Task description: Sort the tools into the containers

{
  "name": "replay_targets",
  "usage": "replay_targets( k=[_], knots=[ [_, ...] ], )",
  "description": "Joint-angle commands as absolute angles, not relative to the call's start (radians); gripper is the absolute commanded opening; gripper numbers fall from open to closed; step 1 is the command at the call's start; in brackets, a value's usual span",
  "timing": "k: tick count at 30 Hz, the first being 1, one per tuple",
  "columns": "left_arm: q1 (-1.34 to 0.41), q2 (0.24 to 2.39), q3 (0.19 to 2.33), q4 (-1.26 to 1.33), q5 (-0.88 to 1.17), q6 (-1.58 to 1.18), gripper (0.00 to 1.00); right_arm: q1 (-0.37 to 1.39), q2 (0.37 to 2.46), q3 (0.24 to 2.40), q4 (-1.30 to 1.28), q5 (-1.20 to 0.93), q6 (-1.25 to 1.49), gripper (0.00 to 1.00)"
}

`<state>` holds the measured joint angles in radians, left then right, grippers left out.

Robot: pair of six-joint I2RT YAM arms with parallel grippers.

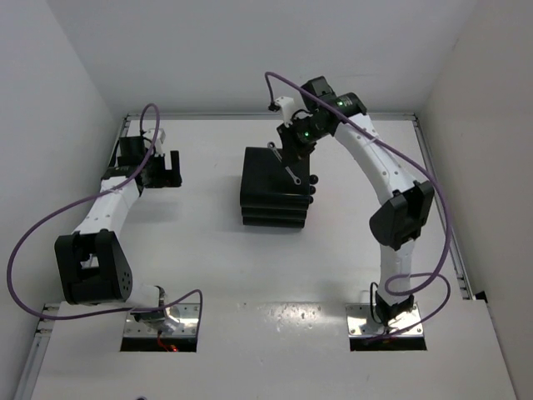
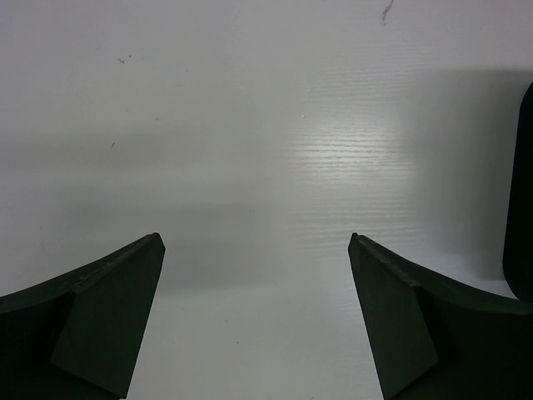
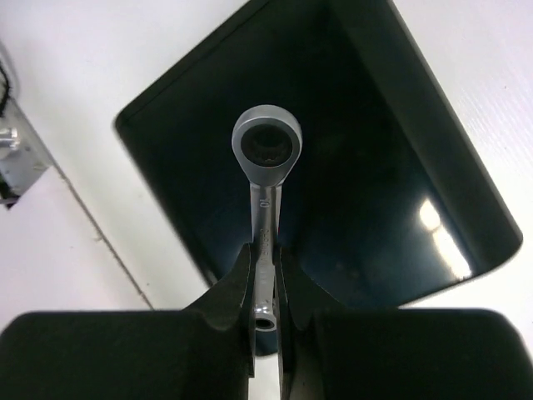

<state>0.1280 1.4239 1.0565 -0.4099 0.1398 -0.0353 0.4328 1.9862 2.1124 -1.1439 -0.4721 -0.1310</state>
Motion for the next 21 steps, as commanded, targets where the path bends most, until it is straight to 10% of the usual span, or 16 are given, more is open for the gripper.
replay_targets(
  k=[1,16,21],
  knots=[
    [0.141,1.417,1.054,-0.388,0.133,-0.046,1.0,0.457,2.032,2.164,-1.111,-0.4,-0.133,0.0],
    [0.141,1.445,1.054,-0.379,0.152,-0.046,1.0,0.508,2.117,2.184,-1.121,-0.296,-0.192,0.0],
    [0.141,1.445,1.054,-0.379,0.152,-0.046,1.0,0.517,2.117,2.184,-1.121,-0.296,-0.192,0.3]
  ],
)
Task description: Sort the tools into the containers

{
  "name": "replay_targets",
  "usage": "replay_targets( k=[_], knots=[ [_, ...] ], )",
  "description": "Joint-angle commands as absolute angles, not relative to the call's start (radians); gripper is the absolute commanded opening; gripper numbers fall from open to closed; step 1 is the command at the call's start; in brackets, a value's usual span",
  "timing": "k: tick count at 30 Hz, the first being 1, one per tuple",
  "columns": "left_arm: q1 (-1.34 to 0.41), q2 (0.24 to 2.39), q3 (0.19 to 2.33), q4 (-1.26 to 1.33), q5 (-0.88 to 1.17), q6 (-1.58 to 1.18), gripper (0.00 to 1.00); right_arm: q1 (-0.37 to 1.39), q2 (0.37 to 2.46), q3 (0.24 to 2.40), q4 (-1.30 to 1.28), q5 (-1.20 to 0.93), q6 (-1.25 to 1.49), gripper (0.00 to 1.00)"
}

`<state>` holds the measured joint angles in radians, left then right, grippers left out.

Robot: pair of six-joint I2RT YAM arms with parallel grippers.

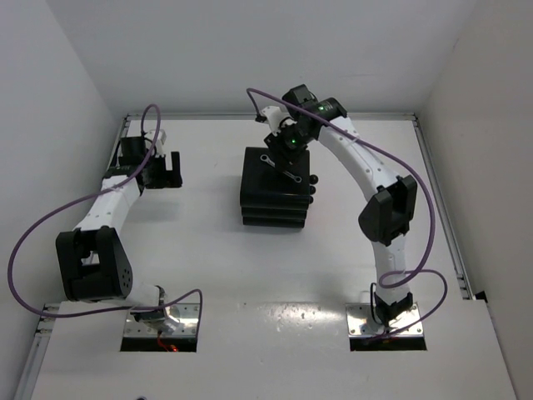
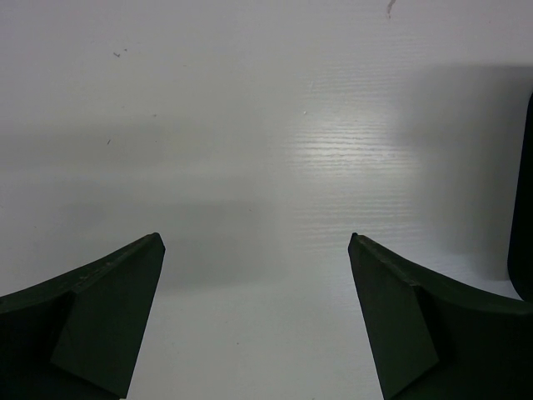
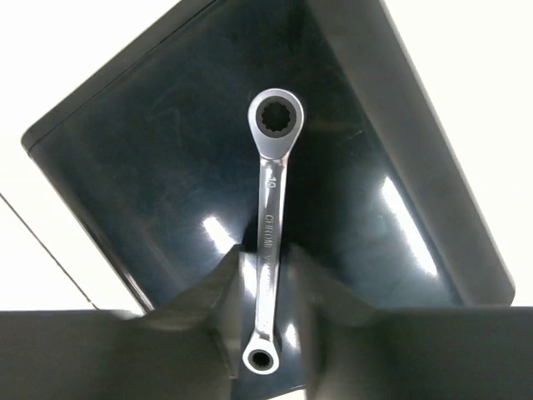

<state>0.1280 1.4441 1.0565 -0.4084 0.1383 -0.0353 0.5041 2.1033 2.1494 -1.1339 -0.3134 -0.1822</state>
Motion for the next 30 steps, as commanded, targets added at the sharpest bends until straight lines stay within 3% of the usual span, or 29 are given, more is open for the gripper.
replay_targets(
  k=[1,4,15,18,25,30],
  knots=[
    [0.141,1.445,1.054,-0.379,0.152,-0.046,1.0,0.517,2.117,2.184,-1.121,-0.296,-0.192,0.38],
    [0.141,1.445,1.054,-0.379,0.152,-0.046,1.0,0.517,2.098,2.175,-1.121,-0.285,-0.183,0.47],
    [0.141,1.292,1.074,-0.379,0.178,0.027,1.0,0.442,1.787,2.088,-0.977,-0.151,-0.127,0.55],
    [0.141,1.264,1.06,-0.388,0.19,0.028,1.0,0.346,1.698,1.961,-0.925,-0.13,-0.118,0.58],
    [0.141,1.157,0.954,-0.388,0.137,0.06,1.0,0.007,1.498,1.497,-0.718,-0.319,-0.078,0.65],
    [0.15,1.095,0.876,-0.356,0.083,0.093,1.0,-0.129,1.465,1.269,-0.589,-0.409,-0.089,0.7]
  ],
)
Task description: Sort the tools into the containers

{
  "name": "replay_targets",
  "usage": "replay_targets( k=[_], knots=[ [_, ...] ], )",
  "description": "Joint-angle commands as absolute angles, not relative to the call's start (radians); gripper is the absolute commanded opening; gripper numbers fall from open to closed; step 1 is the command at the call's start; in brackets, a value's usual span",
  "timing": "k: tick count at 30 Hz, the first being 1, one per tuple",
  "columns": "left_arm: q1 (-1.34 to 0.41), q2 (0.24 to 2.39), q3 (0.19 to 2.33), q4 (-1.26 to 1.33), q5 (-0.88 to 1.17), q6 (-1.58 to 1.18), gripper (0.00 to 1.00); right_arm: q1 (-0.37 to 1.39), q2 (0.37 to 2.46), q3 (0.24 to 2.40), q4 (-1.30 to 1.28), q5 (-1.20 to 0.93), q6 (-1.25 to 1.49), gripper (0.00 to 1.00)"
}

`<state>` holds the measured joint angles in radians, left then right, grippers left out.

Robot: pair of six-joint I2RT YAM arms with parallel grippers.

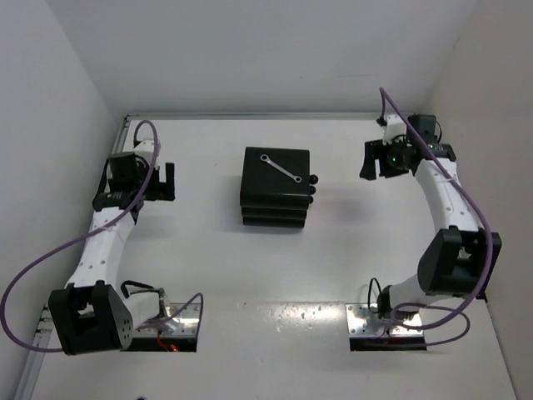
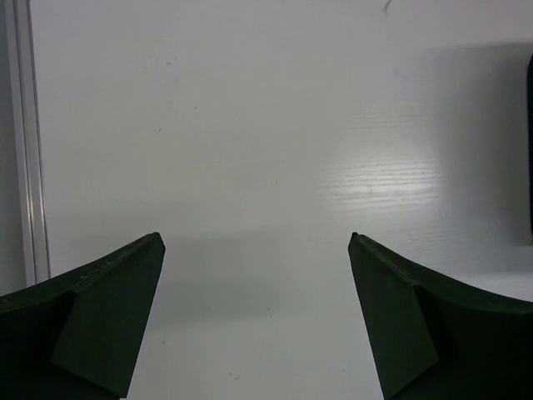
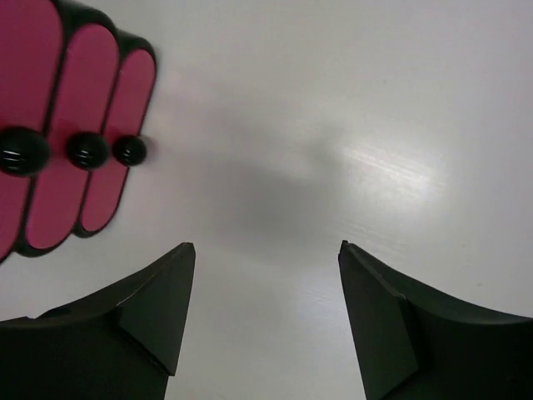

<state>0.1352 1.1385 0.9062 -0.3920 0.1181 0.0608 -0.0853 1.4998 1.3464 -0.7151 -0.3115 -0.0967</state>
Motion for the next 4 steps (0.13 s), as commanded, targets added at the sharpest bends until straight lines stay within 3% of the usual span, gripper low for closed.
replay_targets(
  k=[1,4],
  knots=[
    [0.15,1.077,0.853,-0.347,0.083,0.094,1.0,-0.152,1.465,1.22,-0.557,-0.41,-0.089,0.71],
    [0.15,1.056,0.834,-0.337,0.083,0.104,1.0,-0.176,1.488,1.175,-0.545,-0.443,-0.089,0.73]
  ],
)
